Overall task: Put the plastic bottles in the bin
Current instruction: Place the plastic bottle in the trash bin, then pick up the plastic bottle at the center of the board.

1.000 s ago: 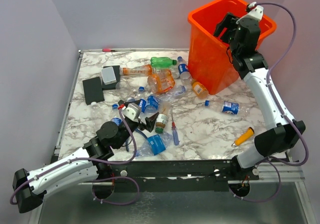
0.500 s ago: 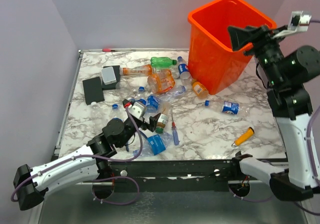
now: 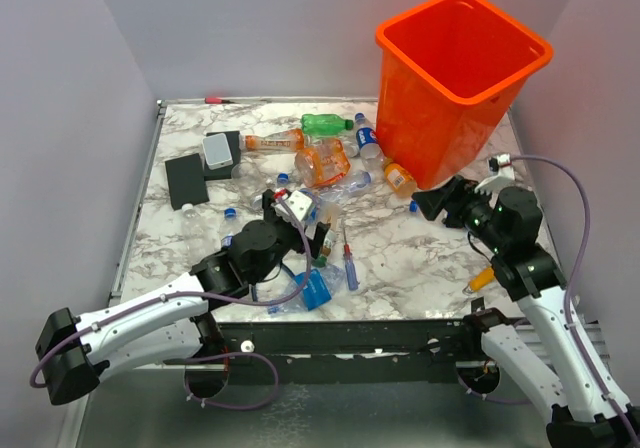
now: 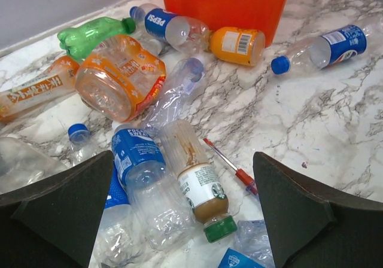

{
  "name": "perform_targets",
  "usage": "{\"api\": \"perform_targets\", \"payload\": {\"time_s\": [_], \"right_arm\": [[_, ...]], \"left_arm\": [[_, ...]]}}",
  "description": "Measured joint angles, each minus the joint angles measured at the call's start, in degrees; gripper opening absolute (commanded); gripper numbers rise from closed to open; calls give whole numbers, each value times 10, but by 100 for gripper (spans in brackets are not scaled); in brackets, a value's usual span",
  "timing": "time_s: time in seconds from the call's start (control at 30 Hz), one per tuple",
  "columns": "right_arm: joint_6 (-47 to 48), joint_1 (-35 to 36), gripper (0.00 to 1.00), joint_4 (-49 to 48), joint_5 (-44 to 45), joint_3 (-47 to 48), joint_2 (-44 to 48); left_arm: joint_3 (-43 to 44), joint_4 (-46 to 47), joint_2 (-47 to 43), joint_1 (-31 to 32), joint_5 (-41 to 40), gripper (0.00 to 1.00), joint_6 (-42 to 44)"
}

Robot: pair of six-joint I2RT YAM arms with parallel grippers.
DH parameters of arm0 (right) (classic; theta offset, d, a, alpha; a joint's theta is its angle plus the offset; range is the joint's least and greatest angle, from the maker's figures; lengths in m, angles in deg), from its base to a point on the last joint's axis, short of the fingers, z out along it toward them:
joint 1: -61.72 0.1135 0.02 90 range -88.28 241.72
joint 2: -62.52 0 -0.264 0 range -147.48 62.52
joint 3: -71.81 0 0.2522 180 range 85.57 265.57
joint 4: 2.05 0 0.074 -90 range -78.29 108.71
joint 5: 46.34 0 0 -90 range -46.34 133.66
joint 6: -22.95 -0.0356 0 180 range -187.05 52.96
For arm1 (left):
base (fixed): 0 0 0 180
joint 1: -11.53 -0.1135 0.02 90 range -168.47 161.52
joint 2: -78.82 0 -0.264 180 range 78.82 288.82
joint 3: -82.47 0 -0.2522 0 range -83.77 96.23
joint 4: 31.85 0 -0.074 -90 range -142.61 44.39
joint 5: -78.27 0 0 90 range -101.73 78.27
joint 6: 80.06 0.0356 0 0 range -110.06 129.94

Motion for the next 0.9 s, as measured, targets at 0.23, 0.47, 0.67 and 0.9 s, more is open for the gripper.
{"api": "perform_targets", "payload": {"time_s": [0.23,0.47,0.67,0.9], "right_arm": [[-62,0,82,33,57,-58,36],[-91,0,82,74,69,-69,28],[-108,0,80,78,63,-103,52],[-122,0,79,76,41,-118,47]], "left_arm": [[71,-73,106,-5,6,99,-28],[110,-138,207,-6,47,99,-71],[125,-176,266,-7,47,97,-99],[143,-186,320,-7,45,90,-120]]}}
